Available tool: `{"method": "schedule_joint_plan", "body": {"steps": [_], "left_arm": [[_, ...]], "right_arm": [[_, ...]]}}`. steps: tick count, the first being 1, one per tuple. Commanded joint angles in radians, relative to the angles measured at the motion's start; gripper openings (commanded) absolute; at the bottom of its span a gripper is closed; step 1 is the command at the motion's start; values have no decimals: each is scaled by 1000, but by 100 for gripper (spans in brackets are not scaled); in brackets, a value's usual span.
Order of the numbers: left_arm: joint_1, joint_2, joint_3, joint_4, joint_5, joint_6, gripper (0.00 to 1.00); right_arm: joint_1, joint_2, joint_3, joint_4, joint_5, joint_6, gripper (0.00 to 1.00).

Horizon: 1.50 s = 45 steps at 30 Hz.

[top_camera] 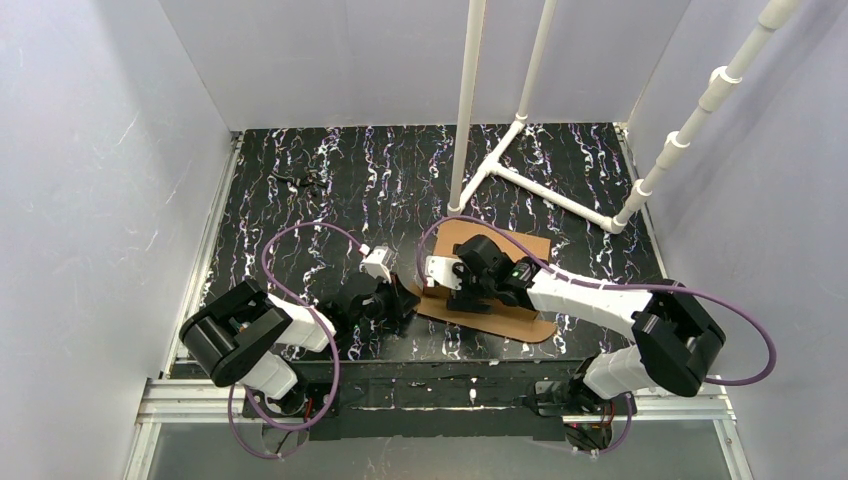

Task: Fold the paper box

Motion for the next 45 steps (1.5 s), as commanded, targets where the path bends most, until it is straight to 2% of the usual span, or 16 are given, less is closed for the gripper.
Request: {"method": "schedule_joint_plan", "body": {"steps": [1, 4, 11, 35, 45], "left_arm": [[-2, -15, -15, 26, 13, 24, 0], [-2, -35, -33, 26, 15, 40, 0], [-1, -35, -6, 22, 91, 100, 0], [-2, -11, 21, 13, 220, 141, 0], [-1, -35, 15, -3, 213, 120, 17]], "right_arm": [[-1, -9, -46, 145, 233, -20, 95], [-1, -9, -54, 157, 241, -13, 93], [-1, 14, -39, 123, 149, 34, 88], [-9, 94, 28, 76, 95, 106, 86], [-10, 94, 32, 69, 84, 112, 86]]}}
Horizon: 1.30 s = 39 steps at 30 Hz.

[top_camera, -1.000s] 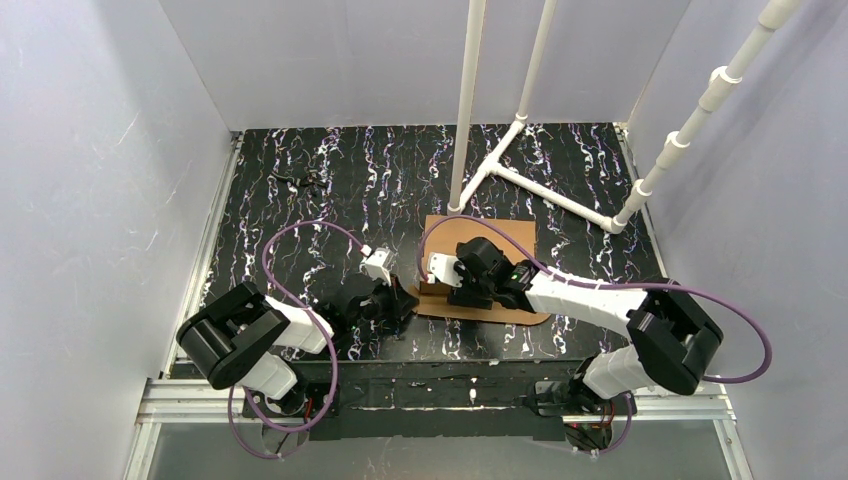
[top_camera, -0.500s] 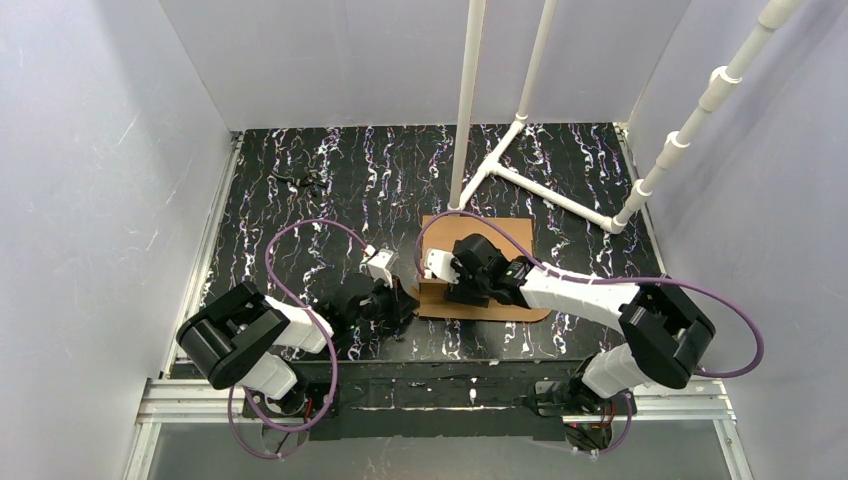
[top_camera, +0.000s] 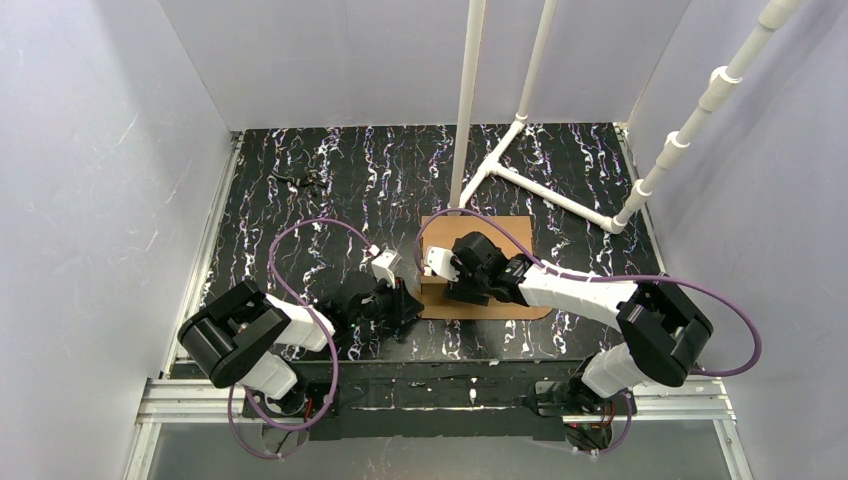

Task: Fold the paper box

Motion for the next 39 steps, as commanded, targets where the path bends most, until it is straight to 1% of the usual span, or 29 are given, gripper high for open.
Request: {"method": "schedule_joint_plan", "body": {"steps": [1, 6, 10, 18, 22, 28, 31, 35, 39], "left_arm": [[-11, -34, 13, 1, 58, -9, 19], [-10, -64, 4, -2, 49, -24, 27], [-10, -97, -5, -12, 14, -32, 35], [-10, -77, 22, -56, 2, -45, 42], [-3, -42, 44, -56, 41, -55, 42], [-2, -54, 62, -56, 72, -77, 34], [1, -87, 51, -56, 51, -103, 33], [9, -136, 15, -75, -15, -140, 35], [13, -163, -6, -95, -36, -149, 33]], "right_arm": [[-5, 23, 24, -10, -49, 47, 86], [-5, 25, 25, -12, -55, 47, 86], [-5, 26, 27, -15, -58, 48, 86], [-5, 21, 29, -21, -63, 52, 86], [-5, 18, 29, -25, -73, 53, 86], [-10, 11, 31, -35, -105, 60, 86], [-11, 10, 35, -42, -119, 63, 86], [-15, 6, 38, -47, -132, 67, 86], [-18, 8, 39, -48, -141, 69, 86]]}}
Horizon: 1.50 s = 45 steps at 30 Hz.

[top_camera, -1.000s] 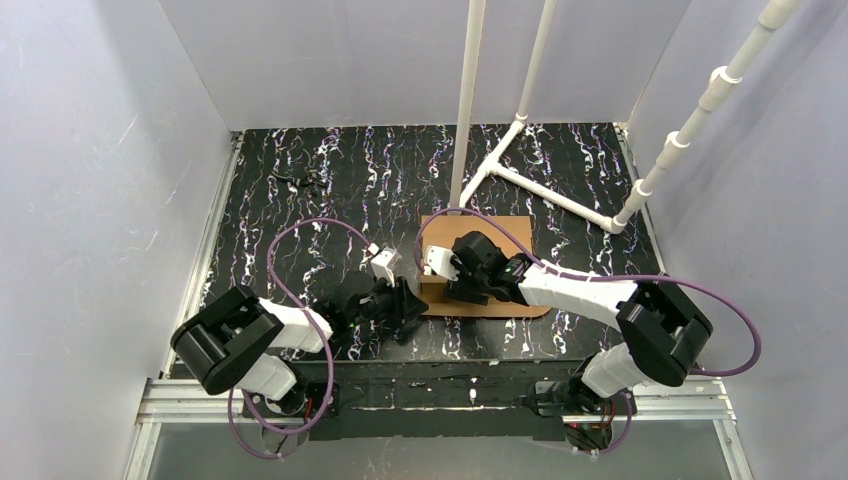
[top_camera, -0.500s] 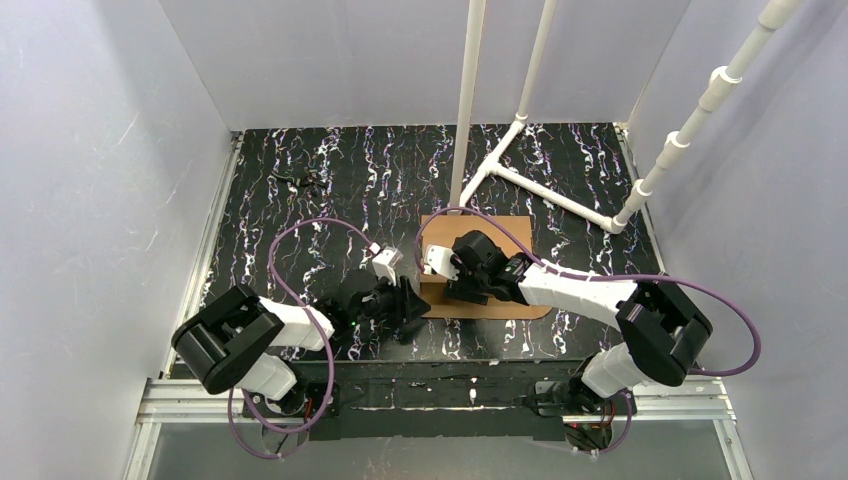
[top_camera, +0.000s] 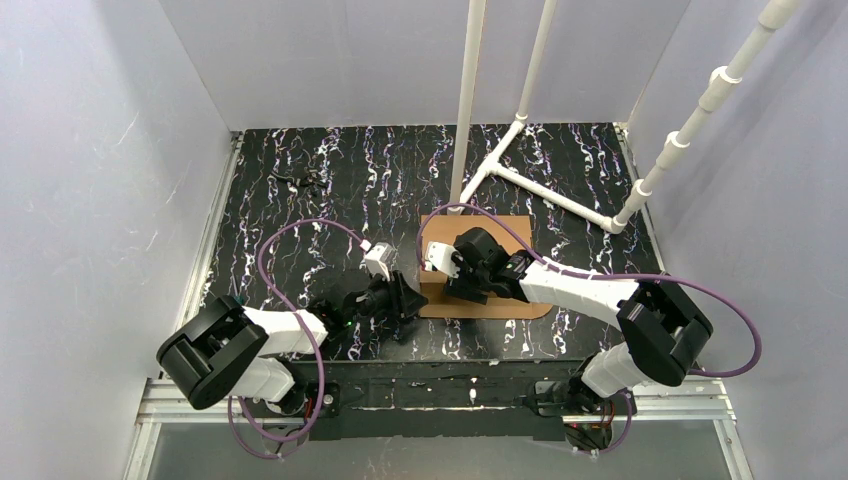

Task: Fold the paper box

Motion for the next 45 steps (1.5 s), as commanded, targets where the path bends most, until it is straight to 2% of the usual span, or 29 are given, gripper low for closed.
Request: {"method": "schedule_joint_plan", "body": {"steps": [1, 9, 12, 16, 21, 35, 45], "left_arm": [[6, -44, -20, -20, -34, -18, 32], [21, -35, -14, -30, 6, -16, 31], [29, -26, -11, -62, -3, -24, 22], [30, -7, -1, -84, -12, -35, 21], [30, -1, 14, -90, -5, -41, 11], [31, -8, 76, -135, 36, -43, 10], [30, -7, 89, -164, 55, -46, 0]], "right_arm": [[-3, 5, 22, -34, -95, 46, 86], [-4, 8, 24, -37, -98, 46, 86], [-4, 9, 25, -38, -101, 48, 86], [-4, 8, 26, -40, -101, 48, 86], [-5, 7, 25, -40, -102, 49, 86], [-6, 6, 27, -40, -105, 49, 86], [-6, 18, 34, -40, -97, 55, 86]]}}
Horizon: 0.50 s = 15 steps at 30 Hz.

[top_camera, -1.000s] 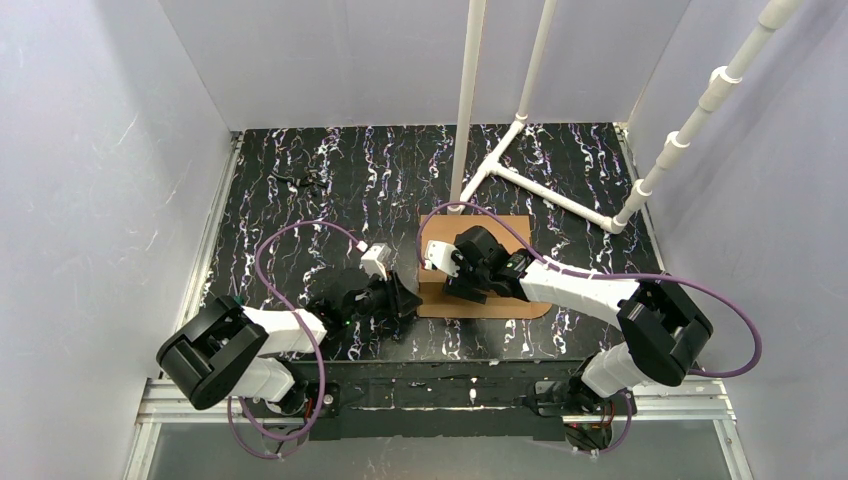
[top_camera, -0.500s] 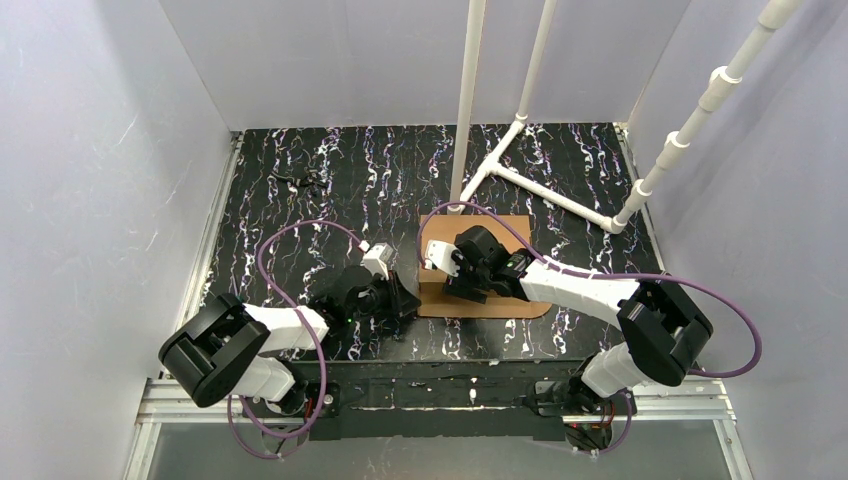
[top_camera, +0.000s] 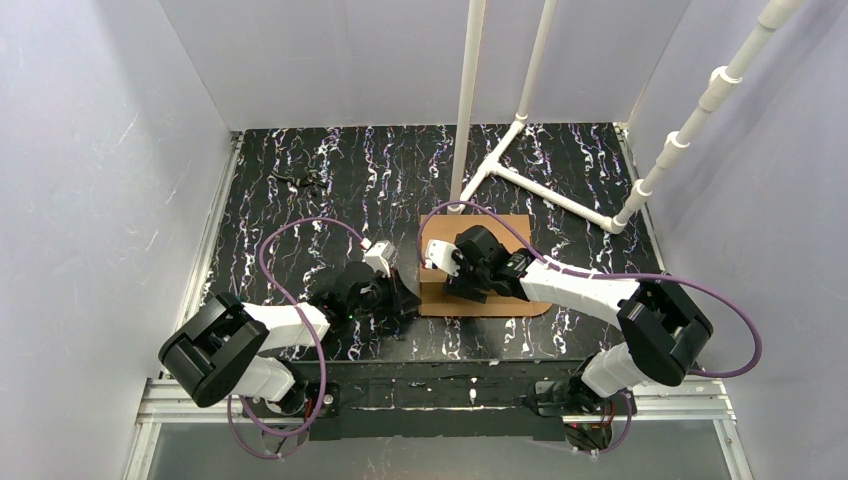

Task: Fold the paper box

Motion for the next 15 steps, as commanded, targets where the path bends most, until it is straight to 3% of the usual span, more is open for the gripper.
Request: {"method": "schedule_joint_plan", "body": {"steps": [1, 15], "left_arm": [[-3, -8, 34, 2, 40, -2, 0], [-3, -13, 36, -28, 73, 12, 1]], "right_arm": [[4, 21, 28, -40, -68, 49, 86], [4, 38, 38, -47, -68, 55, 86]]}}
